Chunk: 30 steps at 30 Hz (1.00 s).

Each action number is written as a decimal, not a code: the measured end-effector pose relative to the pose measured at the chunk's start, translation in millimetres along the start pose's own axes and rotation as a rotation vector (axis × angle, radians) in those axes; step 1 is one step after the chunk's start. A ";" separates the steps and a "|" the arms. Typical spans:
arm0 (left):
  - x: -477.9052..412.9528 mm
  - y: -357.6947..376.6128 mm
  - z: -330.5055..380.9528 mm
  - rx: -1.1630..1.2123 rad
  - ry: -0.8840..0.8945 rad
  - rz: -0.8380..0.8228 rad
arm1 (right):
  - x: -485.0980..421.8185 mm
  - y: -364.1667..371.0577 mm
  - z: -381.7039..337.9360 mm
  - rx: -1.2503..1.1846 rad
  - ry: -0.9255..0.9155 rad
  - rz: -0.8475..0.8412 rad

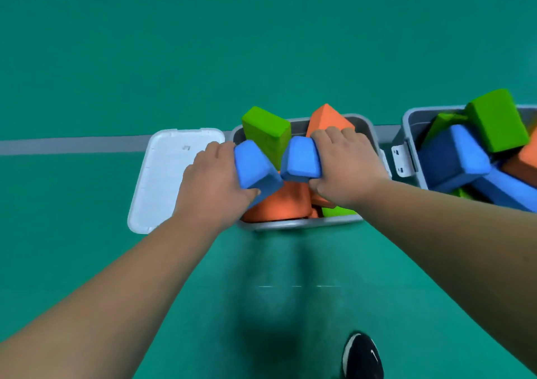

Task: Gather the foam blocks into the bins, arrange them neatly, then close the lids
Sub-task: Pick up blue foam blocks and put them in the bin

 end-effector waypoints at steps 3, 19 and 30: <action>-31.3 -13.5 16.7 -0.034 0.017 0.045 | -22.5 -2.0 23.2 -0.107 0.025 0.025; -3.2 226.3 -22.7 -0.149 0.075 -0.573 | -41.6 122.8 25.6 -0.169 0.124 -0.071; -74.6 230.1 -77.3 0.227 -0.114 -0.165 | -48.9 132.2 24.1 -0.278 0.294 0.262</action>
Point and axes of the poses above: each hand's wrist, its own x-axis away from the middle knuckle, its own y-axis out of the palm, z = x × y, the point moved 10 cm from there along -x, towards the middle knuckle, and after that the axes turned 4 degrees about y, right-handed, at the moved point
